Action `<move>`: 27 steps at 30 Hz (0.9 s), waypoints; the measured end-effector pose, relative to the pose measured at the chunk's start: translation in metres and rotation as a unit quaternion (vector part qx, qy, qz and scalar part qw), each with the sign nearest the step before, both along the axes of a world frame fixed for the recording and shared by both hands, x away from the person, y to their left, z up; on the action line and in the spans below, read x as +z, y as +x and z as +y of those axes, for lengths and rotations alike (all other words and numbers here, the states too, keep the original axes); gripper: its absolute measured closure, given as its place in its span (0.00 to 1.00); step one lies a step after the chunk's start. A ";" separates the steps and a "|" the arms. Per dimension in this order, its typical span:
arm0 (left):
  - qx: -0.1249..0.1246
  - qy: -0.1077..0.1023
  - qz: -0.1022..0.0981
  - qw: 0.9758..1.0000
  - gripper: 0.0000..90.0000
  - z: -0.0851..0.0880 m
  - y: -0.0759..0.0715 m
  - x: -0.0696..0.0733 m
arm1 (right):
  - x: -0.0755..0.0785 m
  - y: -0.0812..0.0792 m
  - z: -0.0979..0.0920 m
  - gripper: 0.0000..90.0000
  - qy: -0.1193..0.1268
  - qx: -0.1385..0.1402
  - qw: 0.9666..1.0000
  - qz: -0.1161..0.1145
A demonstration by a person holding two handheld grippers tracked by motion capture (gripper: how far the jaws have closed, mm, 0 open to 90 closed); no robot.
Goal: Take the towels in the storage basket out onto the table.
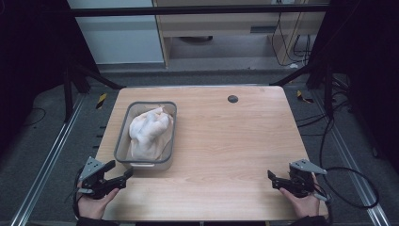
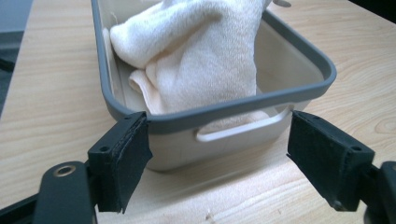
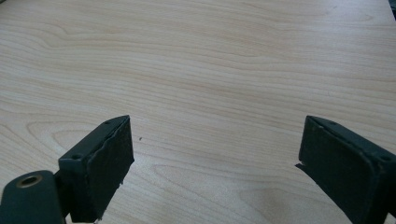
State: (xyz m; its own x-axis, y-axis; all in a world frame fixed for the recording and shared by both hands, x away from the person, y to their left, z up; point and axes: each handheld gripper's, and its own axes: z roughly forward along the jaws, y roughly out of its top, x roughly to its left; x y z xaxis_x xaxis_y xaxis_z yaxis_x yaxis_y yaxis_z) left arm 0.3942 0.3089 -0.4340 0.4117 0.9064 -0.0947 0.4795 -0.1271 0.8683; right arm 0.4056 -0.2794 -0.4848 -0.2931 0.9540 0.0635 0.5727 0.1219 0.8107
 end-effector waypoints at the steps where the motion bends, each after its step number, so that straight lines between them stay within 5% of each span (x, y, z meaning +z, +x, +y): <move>1: -0.002 -0.001 -0.001 1.000 0.23 0.000 0.000 0.002 | 0.000 0.000 0.000 0.11 -0.001 0.001 1.000 -0.002; 27: -0.026 0.021 -0.013 0.999 0.19 -0.008 0.025 0.041 | 0.001 0.000 0.001 0.12 0.001 -0.004 1.000 -0.006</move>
